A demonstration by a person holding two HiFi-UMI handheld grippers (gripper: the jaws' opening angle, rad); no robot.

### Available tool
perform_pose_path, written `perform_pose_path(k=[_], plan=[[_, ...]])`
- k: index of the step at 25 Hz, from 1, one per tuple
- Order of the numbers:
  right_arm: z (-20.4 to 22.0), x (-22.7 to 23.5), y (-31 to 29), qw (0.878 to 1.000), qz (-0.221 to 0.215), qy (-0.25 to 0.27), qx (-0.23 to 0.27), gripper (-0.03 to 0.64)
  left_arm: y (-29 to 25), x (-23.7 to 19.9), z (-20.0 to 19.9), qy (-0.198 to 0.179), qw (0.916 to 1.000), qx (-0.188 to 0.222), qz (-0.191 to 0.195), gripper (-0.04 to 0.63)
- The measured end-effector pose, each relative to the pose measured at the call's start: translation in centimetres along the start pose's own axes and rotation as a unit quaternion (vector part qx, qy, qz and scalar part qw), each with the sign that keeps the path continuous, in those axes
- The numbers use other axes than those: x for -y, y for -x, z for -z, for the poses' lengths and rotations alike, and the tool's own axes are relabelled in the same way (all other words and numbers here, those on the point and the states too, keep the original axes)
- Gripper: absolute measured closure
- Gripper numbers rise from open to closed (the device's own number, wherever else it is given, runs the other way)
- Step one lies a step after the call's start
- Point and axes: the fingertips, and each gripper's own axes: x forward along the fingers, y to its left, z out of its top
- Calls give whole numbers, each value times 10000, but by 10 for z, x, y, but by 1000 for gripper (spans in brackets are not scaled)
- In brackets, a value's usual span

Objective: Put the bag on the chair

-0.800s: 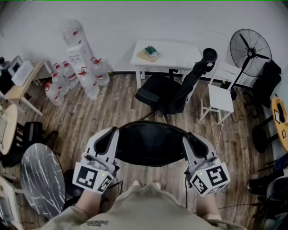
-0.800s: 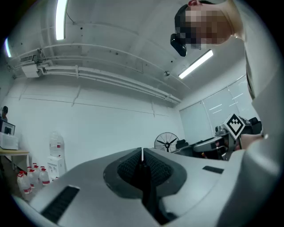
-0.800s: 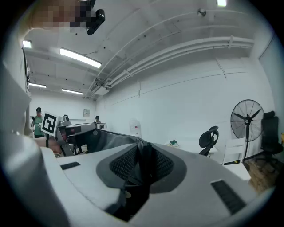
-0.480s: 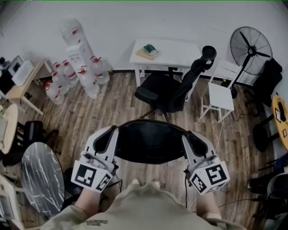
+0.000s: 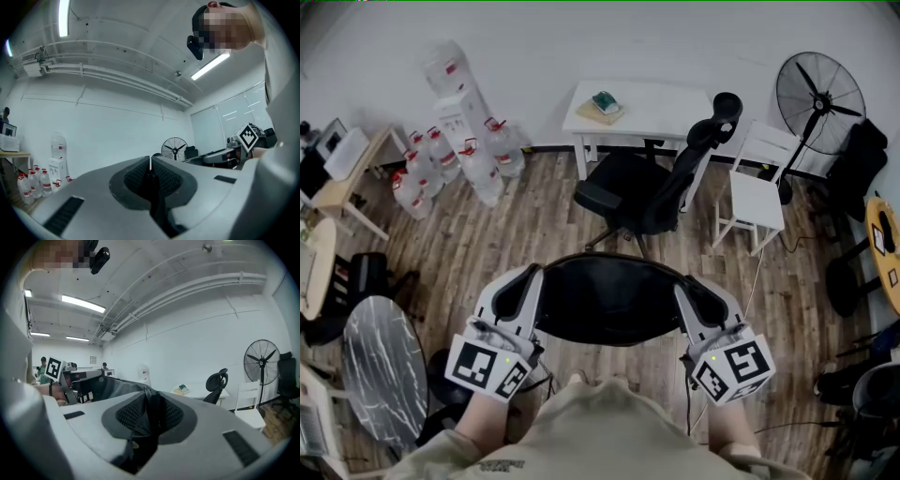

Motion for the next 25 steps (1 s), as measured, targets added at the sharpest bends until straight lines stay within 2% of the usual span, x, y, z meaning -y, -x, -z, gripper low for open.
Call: perform_pose_path(k=[12,25], plan=[[5,15,25,9998,-154,-125,84,528,2,33,-6,-139,9998,42,-134,568],[5,31,10,9996,-54,-204,179,526,-18,29,-5,-195,9998,0,-41,568]])
